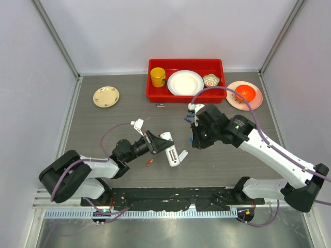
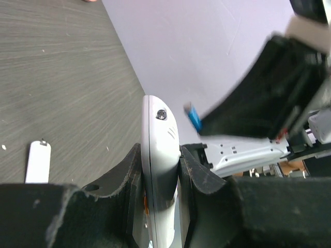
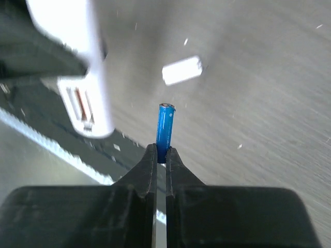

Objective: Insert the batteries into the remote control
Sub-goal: Load the battery into the remote control.

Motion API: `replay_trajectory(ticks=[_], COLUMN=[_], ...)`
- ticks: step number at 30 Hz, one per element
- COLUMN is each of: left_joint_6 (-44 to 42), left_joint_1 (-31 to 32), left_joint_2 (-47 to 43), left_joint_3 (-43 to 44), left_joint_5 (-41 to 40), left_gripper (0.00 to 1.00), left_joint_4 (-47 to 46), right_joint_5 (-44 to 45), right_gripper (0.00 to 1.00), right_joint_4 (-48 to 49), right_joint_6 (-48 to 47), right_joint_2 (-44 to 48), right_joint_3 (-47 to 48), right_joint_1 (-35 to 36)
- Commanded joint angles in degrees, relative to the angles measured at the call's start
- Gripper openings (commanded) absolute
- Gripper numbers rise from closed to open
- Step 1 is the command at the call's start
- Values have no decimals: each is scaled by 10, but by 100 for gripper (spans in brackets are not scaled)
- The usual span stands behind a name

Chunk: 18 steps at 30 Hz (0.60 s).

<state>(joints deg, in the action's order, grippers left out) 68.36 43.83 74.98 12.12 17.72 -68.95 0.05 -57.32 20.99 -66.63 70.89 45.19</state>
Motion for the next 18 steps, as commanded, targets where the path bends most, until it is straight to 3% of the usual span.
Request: replay_trajectory(ticks=[1, 6, 18], left_joint_6=[20, 29, -7], left_joint_1=[5, 13, 41], left_joint_2=[59, 106, 87], left_joint_3=[29, 26, 17], left_joint_5=[-42, -70, -106], left_gripper=[0, 0, 0], left_joint_4=[-149, -196, -196], right_joint_5=[-38, -44, -68], right_gripper=[1, 1, 1], right_joint_4=[-120, -89, 81], right_joint_6=[-67, -46, 30], right_joint_2=[-20, -17, -52], right_joint_3=[28, 15, -37], right_joint_1=[83, 124, 148])
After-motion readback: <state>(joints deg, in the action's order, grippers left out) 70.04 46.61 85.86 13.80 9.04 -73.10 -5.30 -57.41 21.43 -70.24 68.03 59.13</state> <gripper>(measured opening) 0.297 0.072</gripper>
